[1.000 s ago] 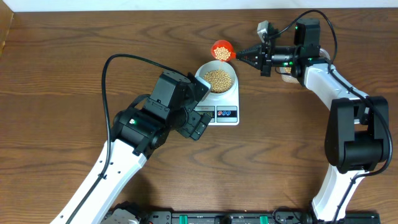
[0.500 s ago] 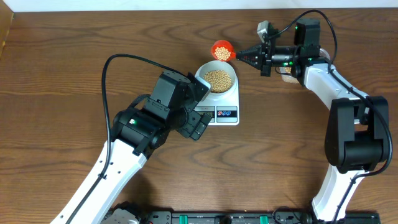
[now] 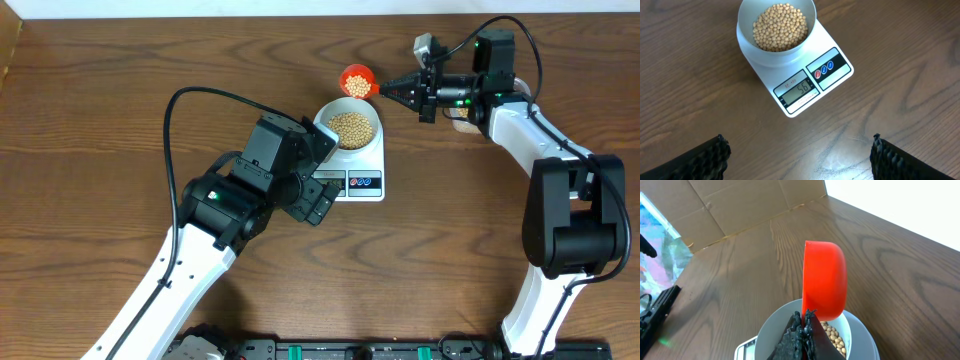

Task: Scoop item into bowl and weigh 50g on scale
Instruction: 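Hold the scoop above the bowl while the scale reading settles, then carry the red scoop right to the clear pea tub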

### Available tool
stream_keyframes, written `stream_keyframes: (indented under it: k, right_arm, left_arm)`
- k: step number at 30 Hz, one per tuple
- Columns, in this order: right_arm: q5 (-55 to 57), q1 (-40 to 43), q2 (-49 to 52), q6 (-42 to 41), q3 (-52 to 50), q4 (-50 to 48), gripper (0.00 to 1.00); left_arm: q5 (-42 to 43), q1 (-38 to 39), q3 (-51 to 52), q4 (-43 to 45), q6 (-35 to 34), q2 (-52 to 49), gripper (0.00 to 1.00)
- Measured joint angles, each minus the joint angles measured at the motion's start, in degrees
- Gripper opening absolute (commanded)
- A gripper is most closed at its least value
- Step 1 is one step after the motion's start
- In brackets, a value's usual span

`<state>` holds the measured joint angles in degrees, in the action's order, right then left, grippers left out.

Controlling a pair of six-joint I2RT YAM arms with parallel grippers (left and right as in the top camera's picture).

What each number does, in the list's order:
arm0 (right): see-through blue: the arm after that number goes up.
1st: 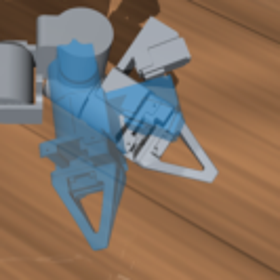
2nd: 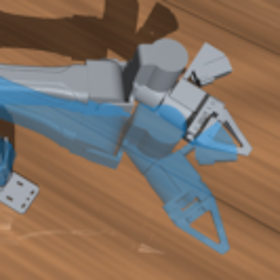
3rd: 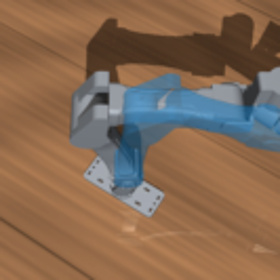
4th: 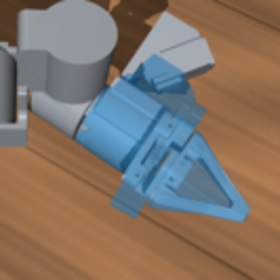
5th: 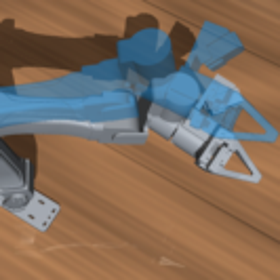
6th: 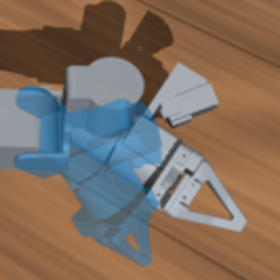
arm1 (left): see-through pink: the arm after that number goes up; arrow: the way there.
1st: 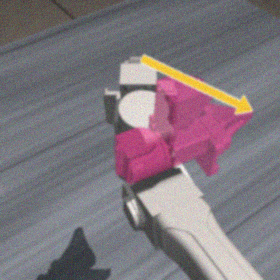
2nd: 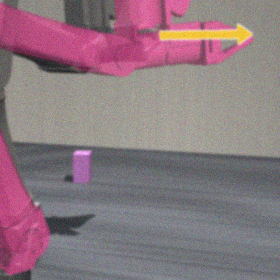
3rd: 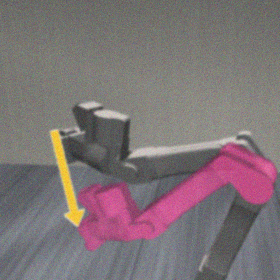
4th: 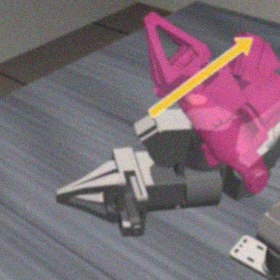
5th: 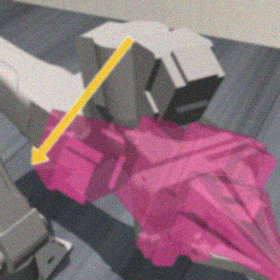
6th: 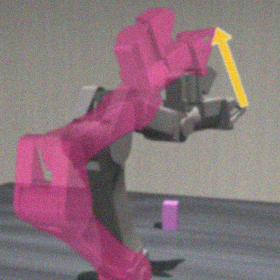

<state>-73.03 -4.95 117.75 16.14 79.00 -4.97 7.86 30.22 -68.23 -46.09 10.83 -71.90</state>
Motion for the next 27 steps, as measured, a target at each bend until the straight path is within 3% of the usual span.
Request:
stream_keyframes:
  k: [16,20,27]
  right_arm:
    - [0.00,-0.02,0.00,-6.99,0.00,0.17,0.01]
    - [-0.02,-0.02,0.00,-15.17,0.00,-1.05,0.02]
    - [-0.02,0.00,0.00,-37.97,0.00,-5.84,0.01]
  left_arm:
    - [0.00,0.00,0.00,0.00,-0.02,0.00,0.92]
    - [0.00,0.00,0.00,0.00,0.00,0.00,0.92]
    - [0.00,0.00,0.00,0.00,0.00,0.00,0.92]
